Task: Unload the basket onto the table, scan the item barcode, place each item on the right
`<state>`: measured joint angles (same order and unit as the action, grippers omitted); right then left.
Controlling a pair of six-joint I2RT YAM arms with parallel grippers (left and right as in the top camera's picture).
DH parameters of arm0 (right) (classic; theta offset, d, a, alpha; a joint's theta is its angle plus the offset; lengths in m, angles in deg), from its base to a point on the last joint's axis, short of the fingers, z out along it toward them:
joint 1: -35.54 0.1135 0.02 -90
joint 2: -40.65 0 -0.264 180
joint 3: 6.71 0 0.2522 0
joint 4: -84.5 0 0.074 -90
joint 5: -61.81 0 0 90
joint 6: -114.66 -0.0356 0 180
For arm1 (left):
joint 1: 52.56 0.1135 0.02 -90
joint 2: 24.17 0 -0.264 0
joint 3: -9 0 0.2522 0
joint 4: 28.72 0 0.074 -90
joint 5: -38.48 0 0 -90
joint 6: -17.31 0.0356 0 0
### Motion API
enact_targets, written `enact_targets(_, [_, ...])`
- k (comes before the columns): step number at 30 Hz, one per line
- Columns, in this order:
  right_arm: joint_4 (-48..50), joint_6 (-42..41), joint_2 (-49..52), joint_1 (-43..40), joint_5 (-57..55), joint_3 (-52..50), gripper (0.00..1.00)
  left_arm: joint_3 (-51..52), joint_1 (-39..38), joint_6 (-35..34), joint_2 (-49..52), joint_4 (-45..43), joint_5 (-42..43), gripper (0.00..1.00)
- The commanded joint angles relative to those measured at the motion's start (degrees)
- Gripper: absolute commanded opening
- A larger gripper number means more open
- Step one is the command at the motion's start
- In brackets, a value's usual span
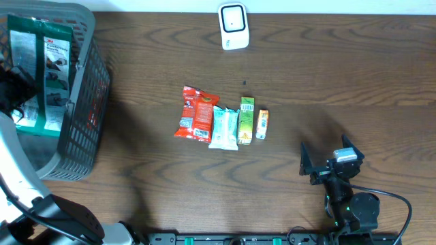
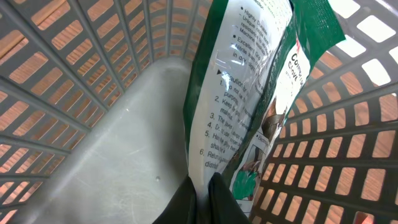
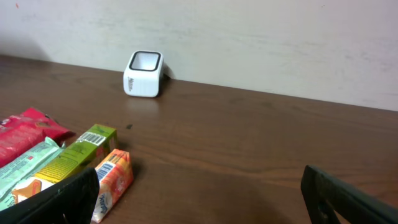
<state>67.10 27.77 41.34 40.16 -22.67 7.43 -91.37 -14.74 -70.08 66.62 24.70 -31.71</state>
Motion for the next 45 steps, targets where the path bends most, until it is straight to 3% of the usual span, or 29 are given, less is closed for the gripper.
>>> enact_targets(1, [-0.2,-0.7,-0.2,-0.2,-0.3,-0.1,0.99,-0.5,0.0,-1.1,-1.0,0.1,0.8,0.07])
enact_targets(17, [-0.2,-0.7,-0.2,-0.2,-0.3,-0.1,0.99,-0.5,0.0,-2.6,-7.7,0.1,2.3,0.07])
enact_targets(21, [-0.2,-0.7,-0.2,-0.2,-0.3,-0.1,0.99,-0.5,0.0,-5.9,-8.0,-0.3,2.3,0.07])
enact_targets(35, [-0.2,-0.7,-0.2,-0.2,-0.3,-0.1,0.99,-0.7,0.0,-14.5,-21.9,-19.2,2.1,0.07])
enact_targets(40, [-0.2,-0.7,-0.2,-0.2,-0.3,-0.1,0.99,-0.7,-1.6,-20.8,-25.2,-17.6,6.1,0.07])
enact_targets(45, [-0.2,-0.7,-0.2,-0.2,-0.3,-0.1,0.99,-0.6,-6.9,-24.4,-25.3,-8.6,14.5,0.07])
